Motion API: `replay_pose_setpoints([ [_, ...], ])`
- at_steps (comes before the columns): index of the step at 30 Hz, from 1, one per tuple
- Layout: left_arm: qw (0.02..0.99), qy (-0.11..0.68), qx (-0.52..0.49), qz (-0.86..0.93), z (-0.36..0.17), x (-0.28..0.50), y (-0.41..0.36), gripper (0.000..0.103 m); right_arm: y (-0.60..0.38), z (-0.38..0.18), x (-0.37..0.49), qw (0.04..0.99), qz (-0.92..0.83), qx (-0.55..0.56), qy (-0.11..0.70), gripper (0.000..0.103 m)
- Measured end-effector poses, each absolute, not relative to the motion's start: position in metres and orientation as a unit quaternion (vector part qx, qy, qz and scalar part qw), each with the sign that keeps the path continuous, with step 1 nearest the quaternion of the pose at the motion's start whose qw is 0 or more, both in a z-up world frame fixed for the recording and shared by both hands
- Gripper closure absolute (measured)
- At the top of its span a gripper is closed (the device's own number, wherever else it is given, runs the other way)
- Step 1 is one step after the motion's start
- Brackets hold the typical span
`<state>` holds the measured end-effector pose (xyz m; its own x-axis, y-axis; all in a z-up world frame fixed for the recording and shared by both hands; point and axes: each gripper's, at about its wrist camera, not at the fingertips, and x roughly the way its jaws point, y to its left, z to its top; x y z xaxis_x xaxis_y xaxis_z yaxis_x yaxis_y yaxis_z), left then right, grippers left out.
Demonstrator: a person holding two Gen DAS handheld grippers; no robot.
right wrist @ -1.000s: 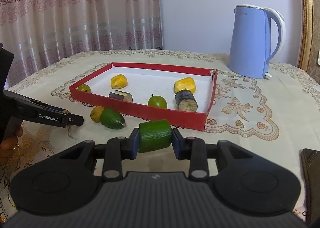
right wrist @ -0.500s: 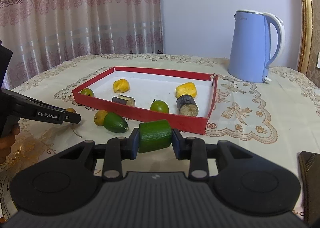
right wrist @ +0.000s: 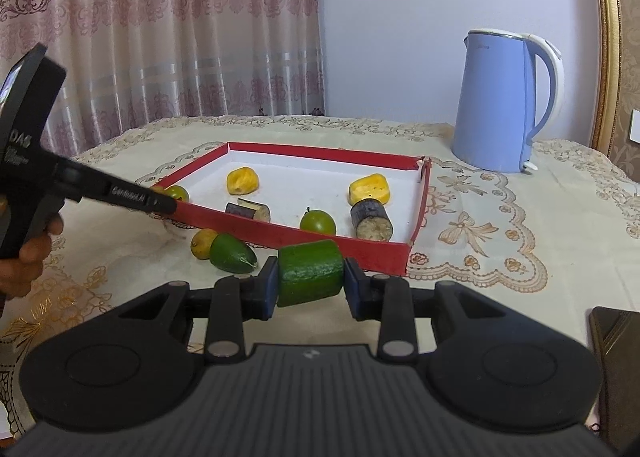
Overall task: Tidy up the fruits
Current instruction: 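Carry the brown fruit into the tray and open the left gripper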
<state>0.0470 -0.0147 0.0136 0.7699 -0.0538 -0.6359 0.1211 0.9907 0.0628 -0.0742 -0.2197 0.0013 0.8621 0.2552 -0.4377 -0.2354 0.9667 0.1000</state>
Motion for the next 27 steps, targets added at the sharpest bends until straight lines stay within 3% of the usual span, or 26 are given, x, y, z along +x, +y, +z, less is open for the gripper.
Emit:
replay_pose_setpoints([
  [27, 0.936, 0.336, 0.1, -0.015, 0.012, 0.136, -0.065, 0.078, -0.227, 0.006, -0.077, 0.967, 0.115, 0.024, 0.225, 0.071],
])
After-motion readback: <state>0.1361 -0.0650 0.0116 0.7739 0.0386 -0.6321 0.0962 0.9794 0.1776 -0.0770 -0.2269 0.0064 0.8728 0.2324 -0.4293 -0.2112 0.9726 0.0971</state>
